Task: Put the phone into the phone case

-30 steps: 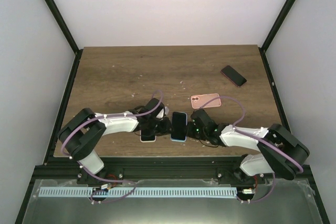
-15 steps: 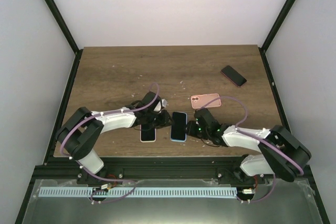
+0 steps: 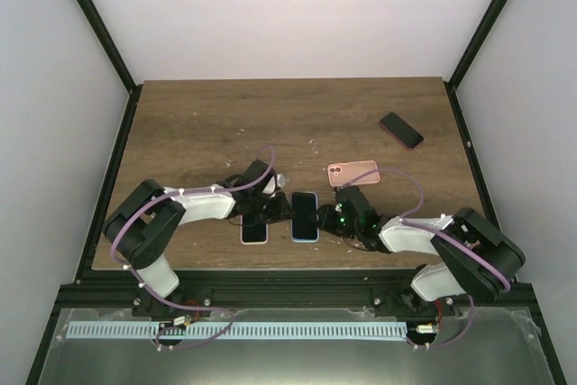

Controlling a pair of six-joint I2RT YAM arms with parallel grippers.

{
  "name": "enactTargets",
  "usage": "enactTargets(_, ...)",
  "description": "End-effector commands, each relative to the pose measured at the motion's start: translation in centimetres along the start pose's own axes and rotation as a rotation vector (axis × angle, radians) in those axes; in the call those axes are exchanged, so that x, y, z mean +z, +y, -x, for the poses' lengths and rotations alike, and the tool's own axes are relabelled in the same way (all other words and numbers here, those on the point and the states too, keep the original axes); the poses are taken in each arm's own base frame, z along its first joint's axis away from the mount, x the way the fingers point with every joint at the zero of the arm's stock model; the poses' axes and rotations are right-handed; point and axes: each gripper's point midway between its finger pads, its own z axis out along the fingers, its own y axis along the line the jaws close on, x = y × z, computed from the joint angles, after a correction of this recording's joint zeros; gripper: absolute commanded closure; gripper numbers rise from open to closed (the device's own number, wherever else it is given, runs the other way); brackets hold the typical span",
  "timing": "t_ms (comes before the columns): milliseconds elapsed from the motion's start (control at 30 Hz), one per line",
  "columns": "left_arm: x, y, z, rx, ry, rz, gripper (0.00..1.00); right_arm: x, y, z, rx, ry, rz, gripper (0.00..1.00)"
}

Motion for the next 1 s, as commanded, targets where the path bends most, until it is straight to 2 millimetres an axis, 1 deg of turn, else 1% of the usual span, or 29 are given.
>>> enactTargets(0,0.4,0.7,-0.2,0.021,0.004,0.003,0.85,0.2,0.6,-0.8,0.034,0.041,0.059,0.66)
enactTargets(133,0.4,1.4,-0.6,0.034,0.0,0.015,0.86,0.0,1.8,-0.7,0.041,0.042,0.124,0.66)
enactTargets(300,-0.2,2.7,-0.9,0.025,-0.017,0.033,0.86,-0.8,4.2,-0.3,0.041,0.036,0.243,0.65)
enactTargets(433,-0.2,3.0,-1.3,0.021,-0.013,0.02,0.86,-1.1,5.6,-0.2,0.059,0.04,0.318,0.64)
enactTargets(700,-0.3,3.3,-1.9,0.003,-0.015,0.007,0.86,-1.1,7.2,-0.3,0.11,0.064,0.437,0.64)
enactTargets(867,-0.3,4.0,-2.3,-0.013,-0.021,0.014,0.86,-1.9,8.0,-0.2,0.136,0.049,0.509,0.64)
enactTargets(967,-0.3,4.3,-2.5,-0.017,-0.017,0.023,0.86,-2.1,8.1,0.0,0.14,0.037,0.517,0.63)
